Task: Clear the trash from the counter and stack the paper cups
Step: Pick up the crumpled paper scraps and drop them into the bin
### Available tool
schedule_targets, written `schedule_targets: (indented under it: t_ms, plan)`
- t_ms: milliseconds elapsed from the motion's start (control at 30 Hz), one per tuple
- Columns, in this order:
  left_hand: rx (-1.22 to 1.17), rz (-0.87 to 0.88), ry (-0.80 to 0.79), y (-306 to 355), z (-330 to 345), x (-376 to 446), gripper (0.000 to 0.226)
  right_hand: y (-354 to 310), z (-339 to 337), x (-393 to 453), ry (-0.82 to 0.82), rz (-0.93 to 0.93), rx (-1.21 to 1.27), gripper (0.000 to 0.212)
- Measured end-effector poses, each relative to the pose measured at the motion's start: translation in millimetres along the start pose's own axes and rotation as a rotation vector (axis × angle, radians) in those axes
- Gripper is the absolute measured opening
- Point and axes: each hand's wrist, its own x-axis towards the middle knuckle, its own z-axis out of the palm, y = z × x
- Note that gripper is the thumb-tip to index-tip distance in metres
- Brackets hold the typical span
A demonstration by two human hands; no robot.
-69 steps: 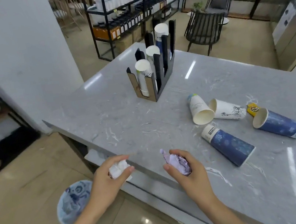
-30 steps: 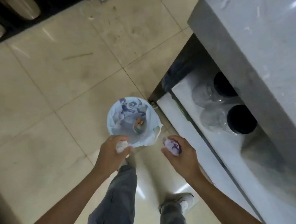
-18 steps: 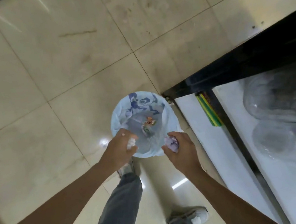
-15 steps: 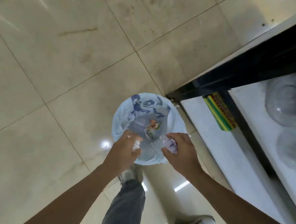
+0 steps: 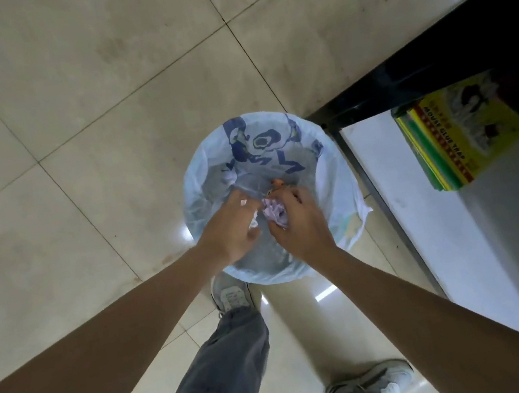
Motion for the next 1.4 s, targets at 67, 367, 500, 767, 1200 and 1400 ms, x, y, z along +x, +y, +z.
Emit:
schedule_targets:
  t_ms: [67, 367, 500, 767, 1200, 1400]
  plan:
    - [-0.007, 0.004, 0.024, 0.1, -1.6, 3.5, 0.041, -1.1, 0.4, 0.2, 0.013, 0.0, 0.004, 0.052]
    - [0.101, 0.002, -0.033, 21.5, -32.7, -22.0, 0.072, -22.1, -40.9, -26.5, 0.016, -0.095, 0.086, 0.062]
    - [0.119, 0.027, -0.014, 37.6, -58.4, -49.1, 0.074, -31.1, -65.4, -47.5, 0.042, -0.089, 0.062, 0.064]
    - [0.205, 0.067, 0.068, 82.8, -118.5, -116.4, 0.07, -76.1, -123.8, -112.4, 0.088, -0.044, -0.103, 0.067]
    - [0.396, 0.274, 0.138, 197.0, -200.2, -236.3, 0.066, -150.0, -229.1, -252.9, 0.337, 0.071, -0.093, 0.063]
    - [0.485, 0.379, 0.136, 251.8, -216.6, -280.1, 0.063, -159.2, -259.3, -327.7, 0.445, 0.126, -0.157, 0.06]
